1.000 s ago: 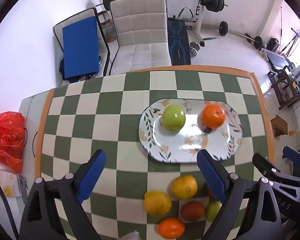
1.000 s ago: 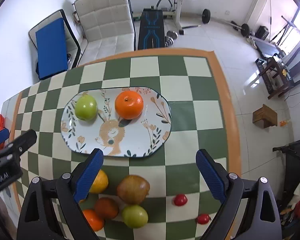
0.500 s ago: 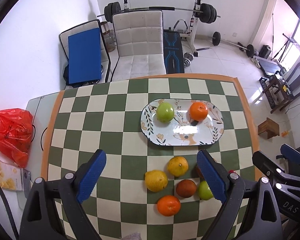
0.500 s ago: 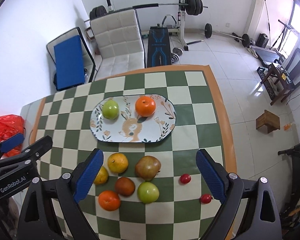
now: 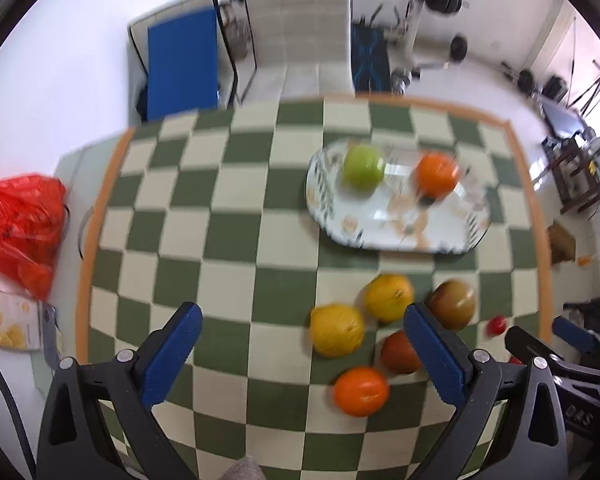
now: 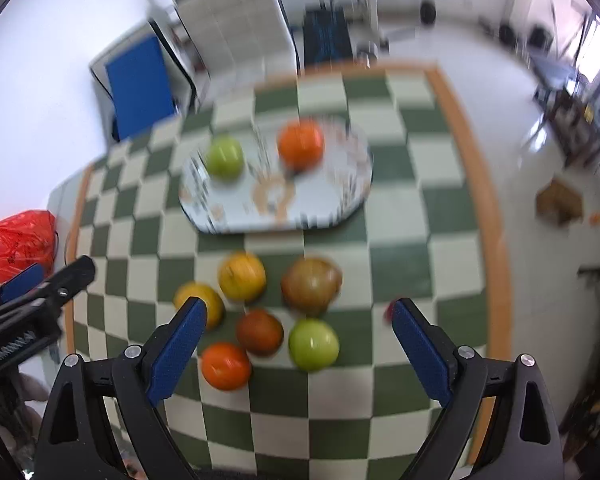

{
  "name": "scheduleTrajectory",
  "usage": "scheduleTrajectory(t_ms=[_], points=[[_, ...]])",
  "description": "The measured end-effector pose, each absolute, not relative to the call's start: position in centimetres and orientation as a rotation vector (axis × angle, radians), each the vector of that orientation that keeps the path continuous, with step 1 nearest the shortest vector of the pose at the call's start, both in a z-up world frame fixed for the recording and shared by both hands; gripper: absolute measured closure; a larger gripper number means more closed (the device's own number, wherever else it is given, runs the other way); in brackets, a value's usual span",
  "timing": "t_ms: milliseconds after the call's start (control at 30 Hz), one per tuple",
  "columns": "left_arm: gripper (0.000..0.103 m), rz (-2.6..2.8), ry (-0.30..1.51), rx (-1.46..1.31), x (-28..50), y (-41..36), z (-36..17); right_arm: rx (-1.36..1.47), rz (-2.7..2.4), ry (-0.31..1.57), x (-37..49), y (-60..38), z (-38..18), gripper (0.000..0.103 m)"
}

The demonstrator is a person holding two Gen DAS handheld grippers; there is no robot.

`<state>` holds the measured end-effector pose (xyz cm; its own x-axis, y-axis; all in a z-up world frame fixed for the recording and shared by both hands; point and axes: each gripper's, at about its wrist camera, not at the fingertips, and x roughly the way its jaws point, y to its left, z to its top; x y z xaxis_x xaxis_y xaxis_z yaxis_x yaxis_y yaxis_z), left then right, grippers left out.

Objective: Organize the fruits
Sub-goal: 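Lift both tools away from the plate toward the remaining fruits, then grasp the large yellow citrus with the left tool while the right tool grasps the large green apple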

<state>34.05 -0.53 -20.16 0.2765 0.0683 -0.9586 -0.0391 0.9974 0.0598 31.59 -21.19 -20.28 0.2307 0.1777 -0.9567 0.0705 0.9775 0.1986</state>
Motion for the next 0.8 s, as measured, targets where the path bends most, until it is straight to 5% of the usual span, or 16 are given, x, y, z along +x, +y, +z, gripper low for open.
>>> scheduleTrajectory(t_ms=[133,200,433,500,600,800], points=[[0.000,0.076,1.409,0.045,34.3,-0.4,-25.2,0.296,0.072,1.479,31.5,-22.1,-27.7,0.011],[0.000,0.061,1.489,0.037,34.7,-0.6,-27.8,0.340,0.069,1.560,31.1,-22.3,-31.0,0.028],[0.001,-0.006,1.626,0.080,35.7,-2.2,-34.1,0.315,0.096,1.650,30.7,-21.1,-35.7,0.031],[0.008,-0.034,1.630,0.085,35.9,-2.8,-35.0,0.290,0.100,1.661,30.7,-20.7,-36.4,0.035],[0.040,-0.080,1.638,0.081,35.8,-3.2,-35.8,0.285,0.111,1.695,30.6,-20.4,-37.6,0.042],[0.044,-0.065,1.654,0.084,33.5,-2.7,-36.0,0.280,0.119,1.722,29.4,-20.1,-38.1,0.044]])
